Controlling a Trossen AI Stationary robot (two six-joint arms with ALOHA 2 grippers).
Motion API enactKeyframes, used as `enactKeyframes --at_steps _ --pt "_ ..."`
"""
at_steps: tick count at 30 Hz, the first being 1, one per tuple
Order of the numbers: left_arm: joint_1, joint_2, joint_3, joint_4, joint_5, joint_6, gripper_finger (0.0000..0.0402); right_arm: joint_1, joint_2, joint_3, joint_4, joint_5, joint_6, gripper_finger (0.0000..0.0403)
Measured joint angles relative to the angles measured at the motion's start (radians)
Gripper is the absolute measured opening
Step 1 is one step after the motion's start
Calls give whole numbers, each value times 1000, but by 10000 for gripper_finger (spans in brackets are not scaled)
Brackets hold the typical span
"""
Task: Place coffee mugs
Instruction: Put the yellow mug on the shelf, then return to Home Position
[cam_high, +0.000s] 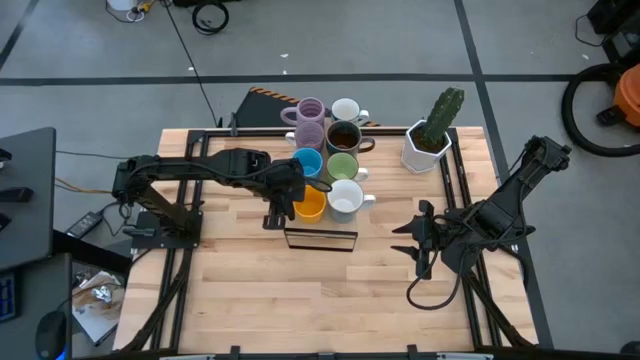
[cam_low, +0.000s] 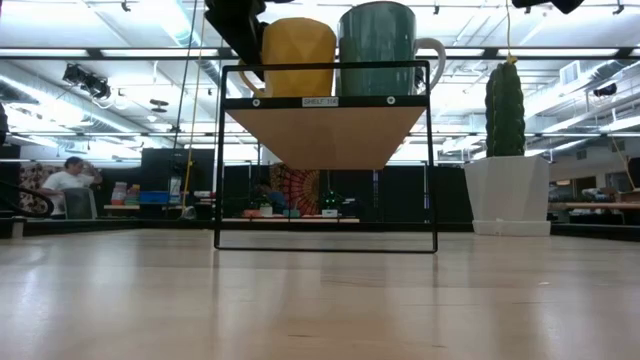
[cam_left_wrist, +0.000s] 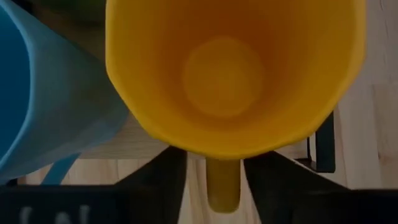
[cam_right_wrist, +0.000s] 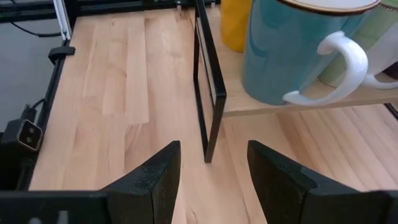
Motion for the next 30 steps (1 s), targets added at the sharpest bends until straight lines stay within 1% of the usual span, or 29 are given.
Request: enactKeyframes --at_steps 3,5,8,12,16,21,26,30 --pt "0 -5 0 -6 0 3 186 0 0 0 -17 0 -5 191" --pt "0 -11 0 -8 0 3 196 -1 0 0 -28 0 -17 188" --pt "0 -37 -2 -30 0 3 200 -15 -1 0 -44 0 -26 182" --pt "0 -88 -17 -15 0 3 196 -30 -18 0 -78 2 -25 172" --pt "-2 -179 -127 64 0 -1 181 -24 -51 -10 -93 37 -19 164" --pt "-2 -319 -270 191 0 -11 163 -34 -153 -94 -55 50 -27 157" --pt "0 -478 -405 365 0 -22 155 -86 -298 -225 80 22 -89 147" --pt "1 -602 -551 534 1 -24 155 -139 -419 -322 210 -14 -170 139"
